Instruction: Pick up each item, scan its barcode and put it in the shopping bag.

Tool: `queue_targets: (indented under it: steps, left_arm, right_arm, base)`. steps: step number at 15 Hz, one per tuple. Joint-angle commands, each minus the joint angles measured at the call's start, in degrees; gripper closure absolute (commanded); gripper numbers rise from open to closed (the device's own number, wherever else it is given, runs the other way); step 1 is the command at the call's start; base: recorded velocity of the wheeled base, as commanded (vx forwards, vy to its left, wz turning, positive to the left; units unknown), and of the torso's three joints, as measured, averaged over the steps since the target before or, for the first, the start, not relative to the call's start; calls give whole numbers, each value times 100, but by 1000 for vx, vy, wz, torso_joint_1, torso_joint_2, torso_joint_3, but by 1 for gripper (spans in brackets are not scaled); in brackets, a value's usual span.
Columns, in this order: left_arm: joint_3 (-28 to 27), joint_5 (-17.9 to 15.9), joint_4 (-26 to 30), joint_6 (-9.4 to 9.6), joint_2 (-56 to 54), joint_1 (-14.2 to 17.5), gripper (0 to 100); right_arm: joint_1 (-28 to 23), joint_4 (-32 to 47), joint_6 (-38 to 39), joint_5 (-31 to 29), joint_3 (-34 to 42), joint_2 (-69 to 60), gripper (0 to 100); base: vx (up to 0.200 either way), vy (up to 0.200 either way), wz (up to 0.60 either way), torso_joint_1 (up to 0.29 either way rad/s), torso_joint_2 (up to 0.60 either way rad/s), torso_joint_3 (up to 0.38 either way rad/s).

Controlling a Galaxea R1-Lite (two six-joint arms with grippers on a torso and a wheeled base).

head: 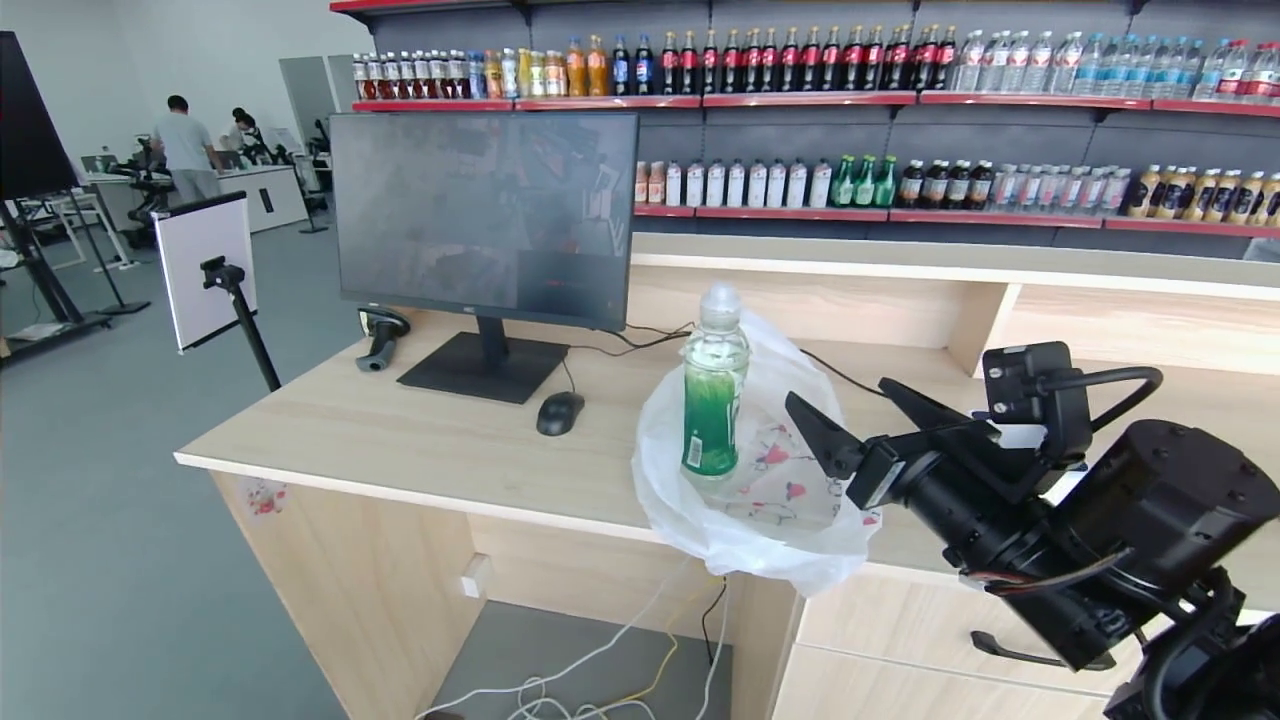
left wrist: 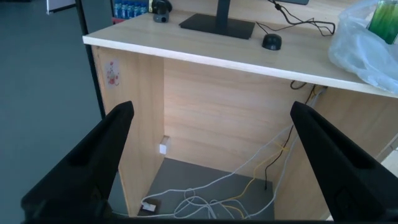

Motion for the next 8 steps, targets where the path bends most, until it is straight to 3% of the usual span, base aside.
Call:
queue_targets:
  steps: [1,8]
  left_arm:
    - [0,1,-1,-1,-2,2,0]
    - [0,1,7,-10,-2,2,0]
  right_arm:
    - [-267,-14,2,-4,57,-38,0]
    - [-619,-14,2,-4,356,-293,0]
  base:
    - [0,0,-600,-2,-7,2]
    - [0,0,-600,9,2,4]
